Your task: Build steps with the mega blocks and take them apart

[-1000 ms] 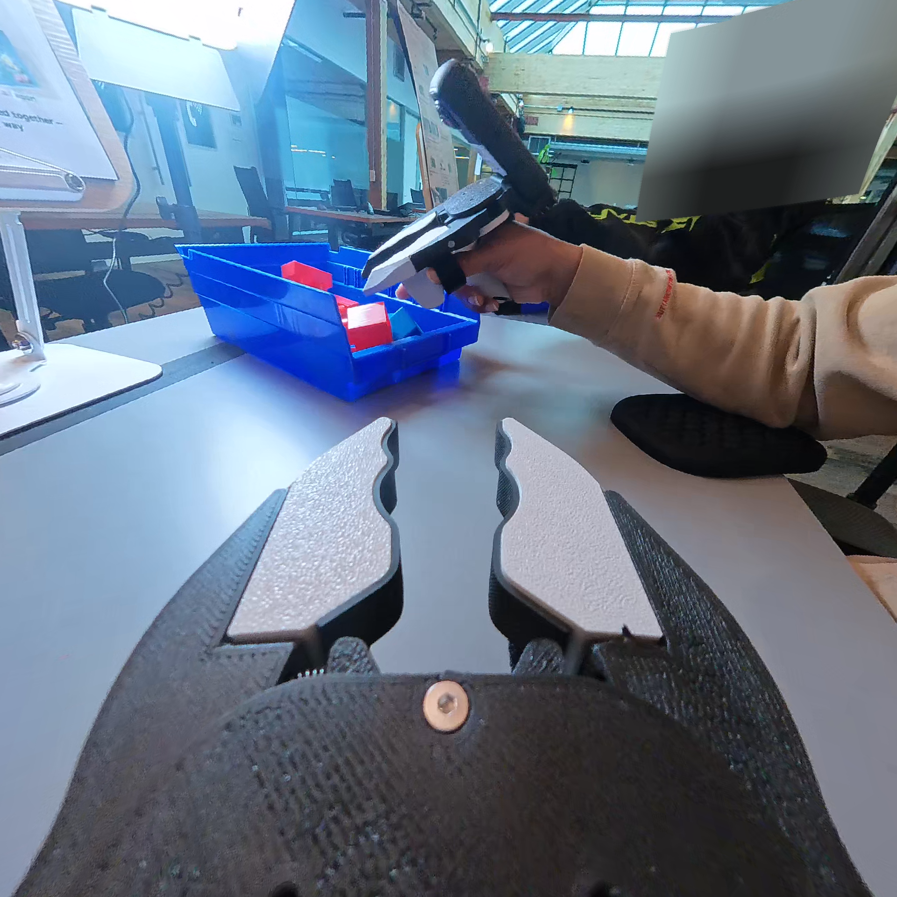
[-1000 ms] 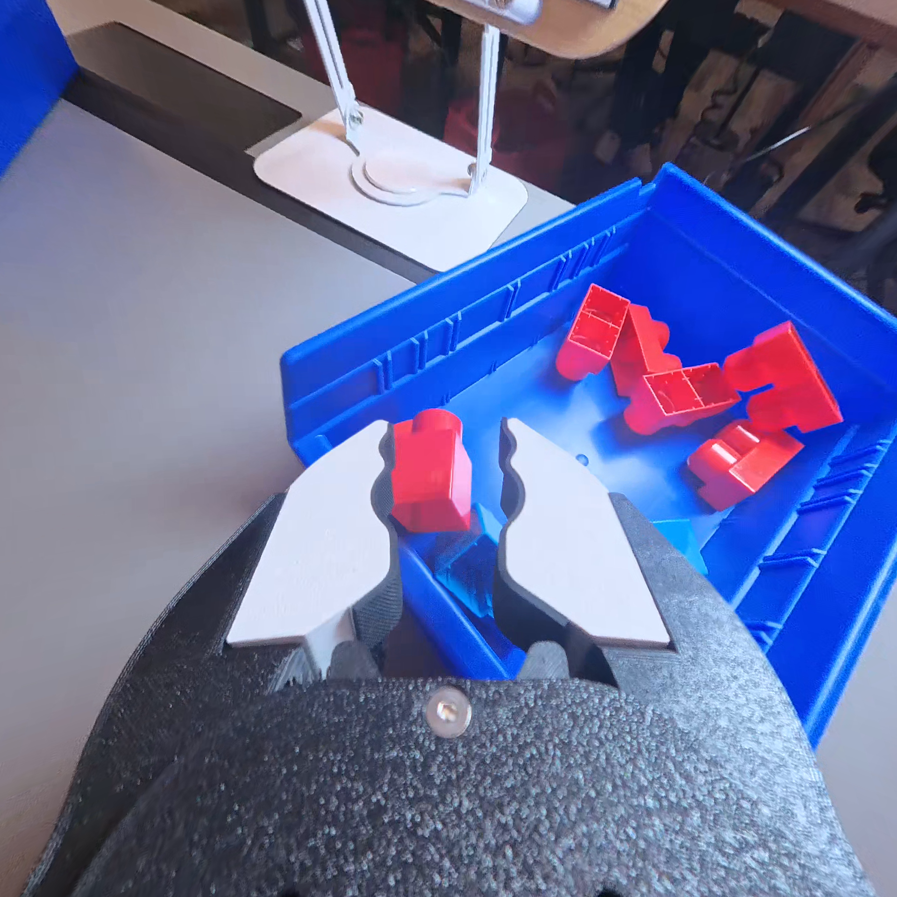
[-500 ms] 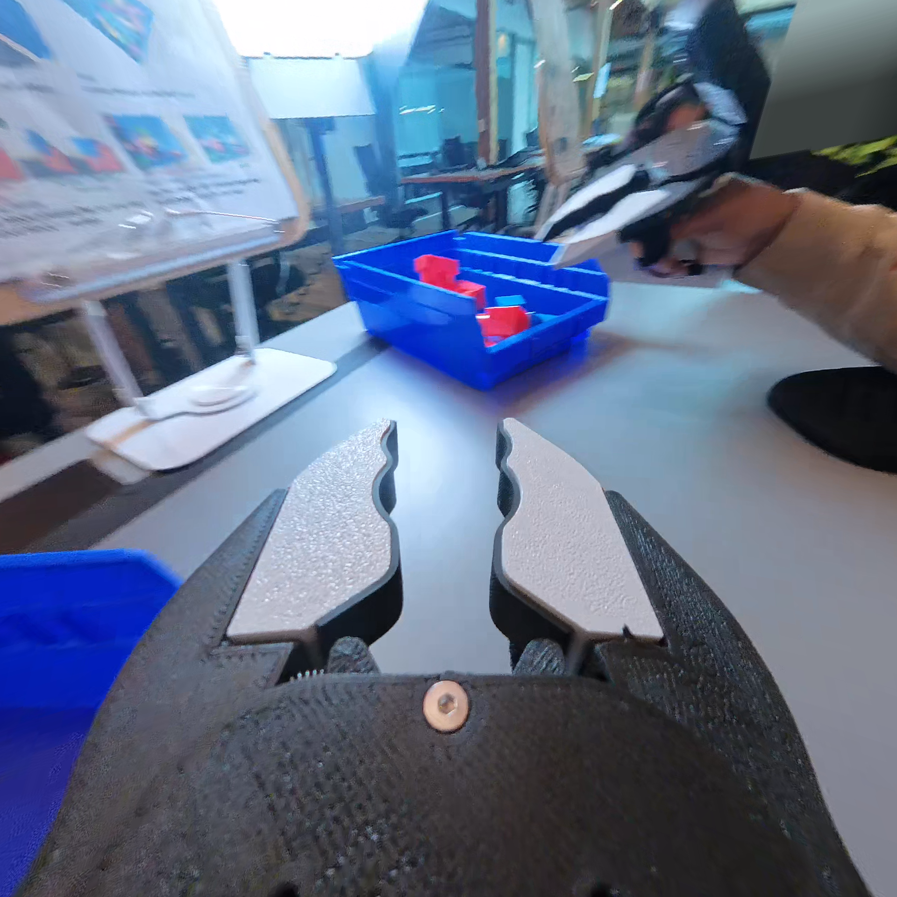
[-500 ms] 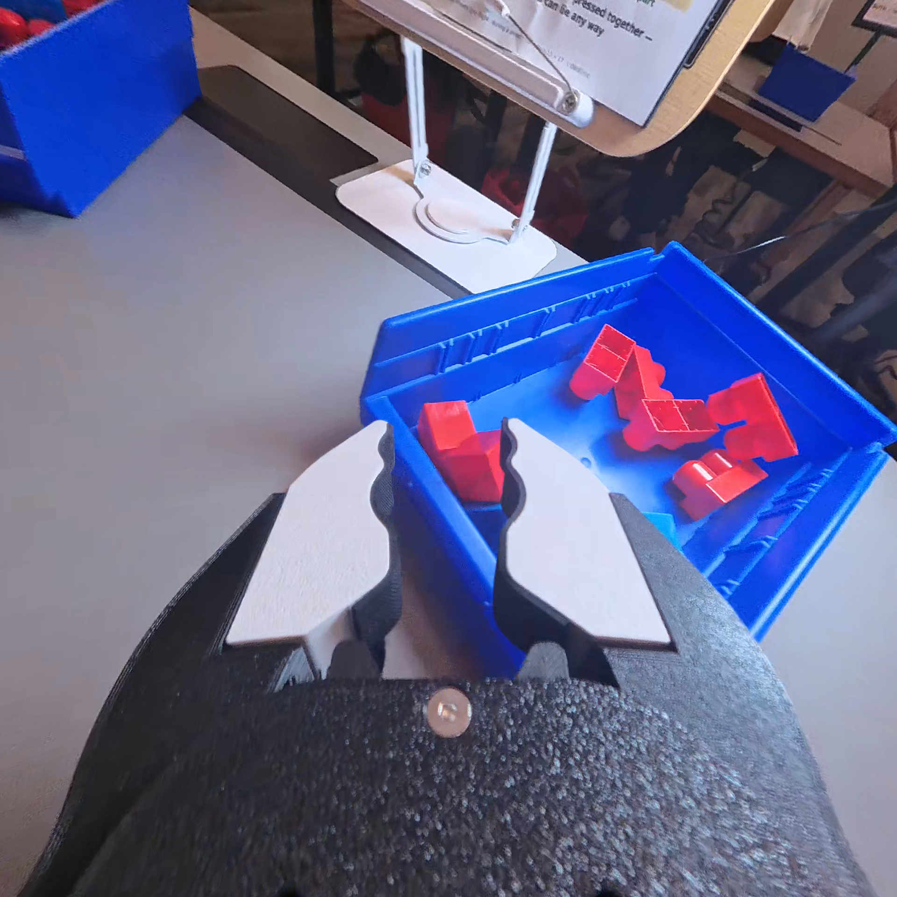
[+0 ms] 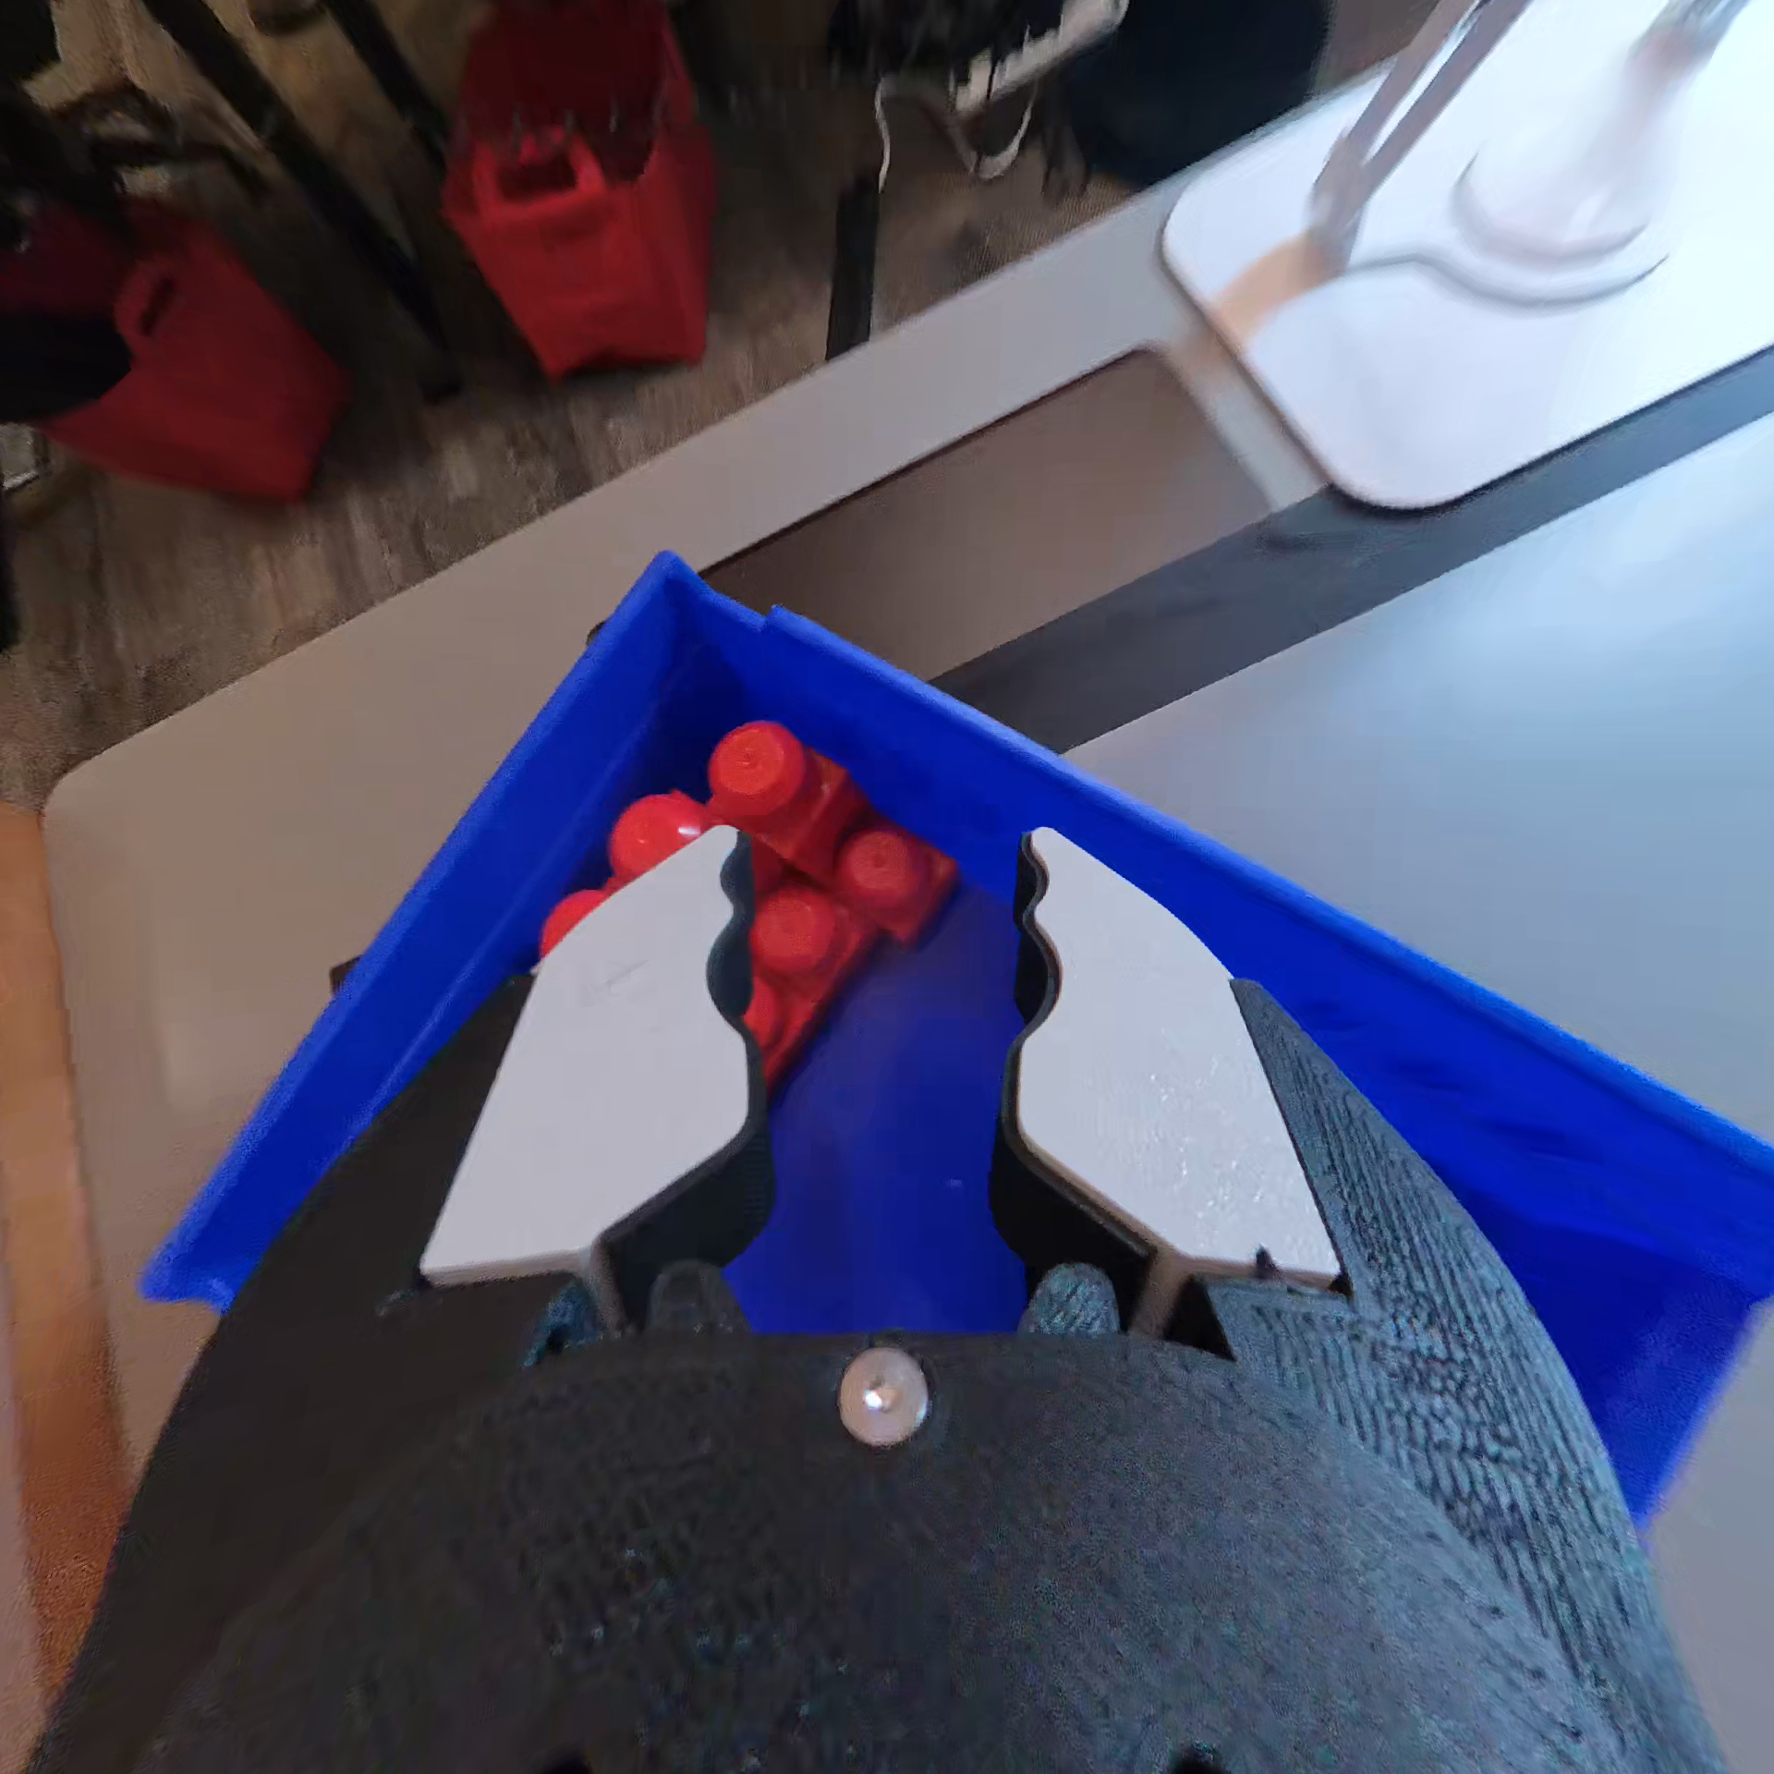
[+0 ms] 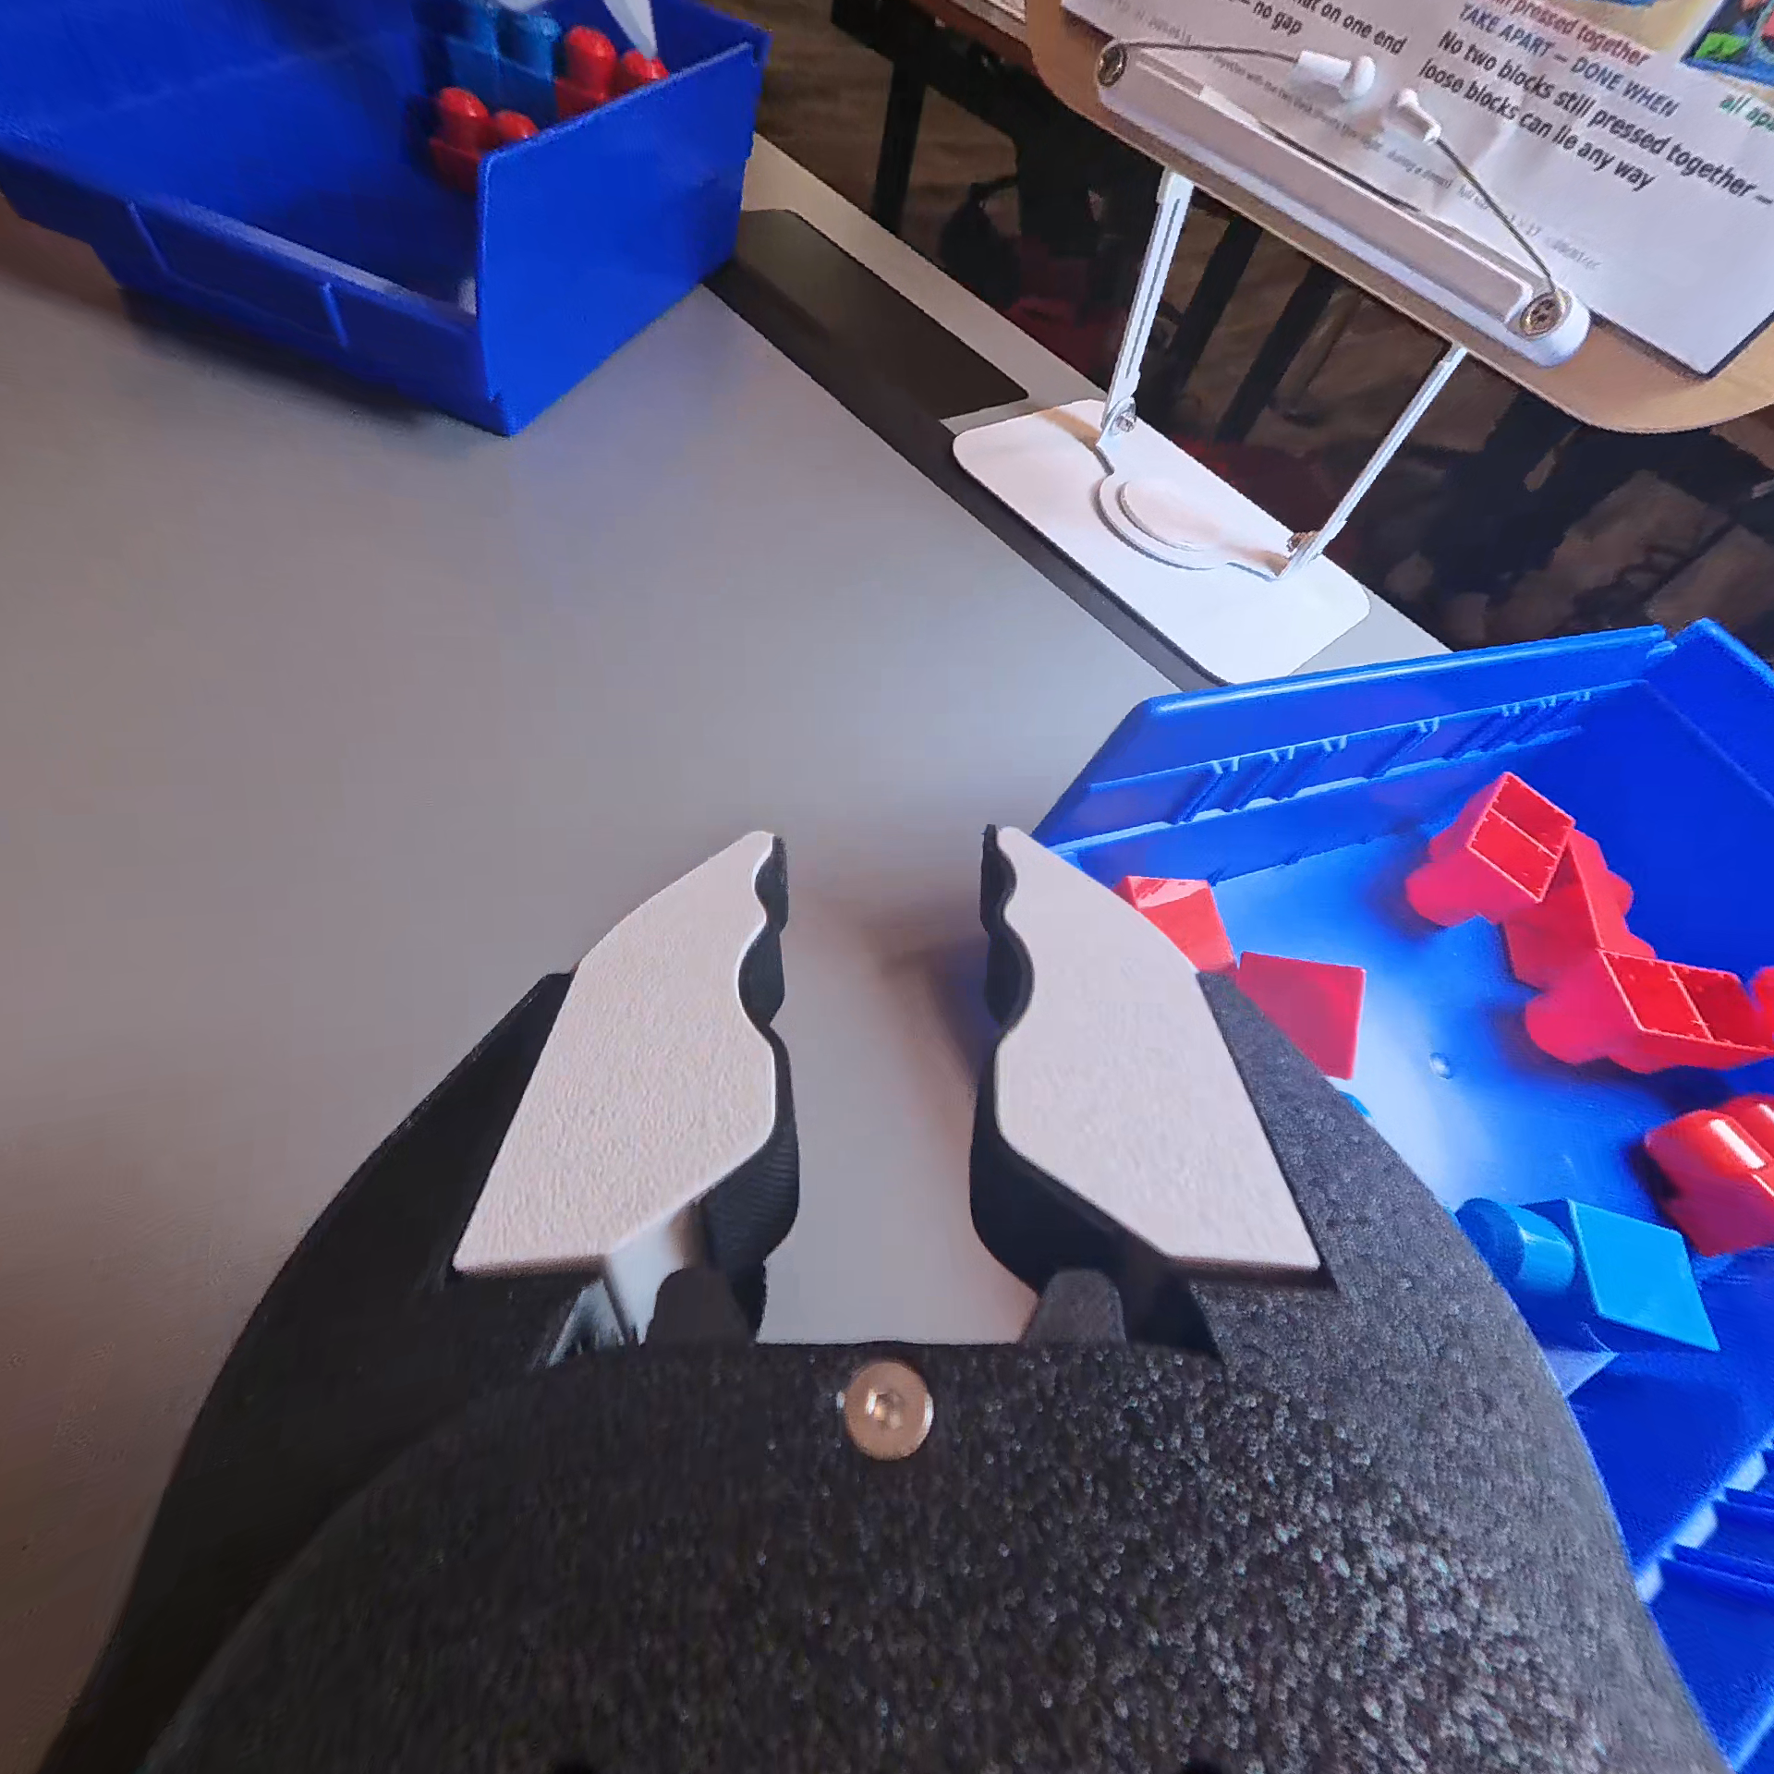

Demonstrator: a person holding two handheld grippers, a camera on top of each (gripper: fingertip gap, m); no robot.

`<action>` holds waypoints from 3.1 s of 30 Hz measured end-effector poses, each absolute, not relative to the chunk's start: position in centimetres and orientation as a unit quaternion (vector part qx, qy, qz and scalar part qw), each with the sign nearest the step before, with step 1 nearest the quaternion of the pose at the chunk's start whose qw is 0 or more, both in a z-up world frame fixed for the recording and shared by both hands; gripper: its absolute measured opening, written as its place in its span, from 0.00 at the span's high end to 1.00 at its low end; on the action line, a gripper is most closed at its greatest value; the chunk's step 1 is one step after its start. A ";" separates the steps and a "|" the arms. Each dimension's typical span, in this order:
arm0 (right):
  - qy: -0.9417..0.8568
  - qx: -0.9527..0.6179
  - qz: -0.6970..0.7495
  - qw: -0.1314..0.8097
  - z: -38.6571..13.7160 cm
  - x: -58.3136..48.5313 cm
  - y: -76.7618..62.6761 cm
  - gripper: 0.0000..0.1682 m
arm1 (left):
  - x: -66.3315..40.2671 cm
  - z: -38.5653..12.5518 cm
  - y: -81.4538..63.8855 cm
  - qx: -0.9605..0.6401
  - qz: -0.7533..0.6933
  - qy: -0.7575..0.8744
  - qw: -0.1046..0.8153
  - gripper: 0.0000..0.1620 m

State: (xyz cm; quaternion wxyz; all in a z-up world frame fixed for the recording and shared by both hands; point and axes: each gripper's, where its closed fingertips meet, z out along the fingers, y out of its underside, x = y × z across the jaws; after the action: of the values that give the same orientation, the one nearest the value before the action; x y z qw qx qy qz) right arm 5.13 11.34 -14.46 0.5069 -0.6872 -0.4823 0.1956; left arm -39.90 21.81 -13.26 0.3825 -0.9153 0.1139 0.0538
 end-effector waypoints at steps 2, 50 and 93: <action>-0.484 -0.689 0.191 0.504 -14.8 5.2 11.5 0.77 | -41.2 -15.2 23.0 -0.931 0.077 0.130 0.332 0.65; -0.349 -0.484 0.774 0.211 -7.0 -0.6 -1.8 0.75 | -3.4 -4.9 -1.0 -0.503 -0.311 0.502 0.631 0.82; -0.320 -0.784 -0.060 0.528 -13.7 12.5 39.4 0.74 | -5.4 -17.8 1.2 -0.695 -0.365 0.355 0.508 0.78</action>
State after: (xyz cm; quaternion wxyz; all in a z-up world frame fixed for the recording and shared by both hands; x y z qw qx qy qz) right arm 12.51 39.38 -13.66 0.5285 -0.7841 -0.3199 -0.0599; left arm -5.41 1.24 -17.84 0.5077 -0.6951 0.3552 -0.3647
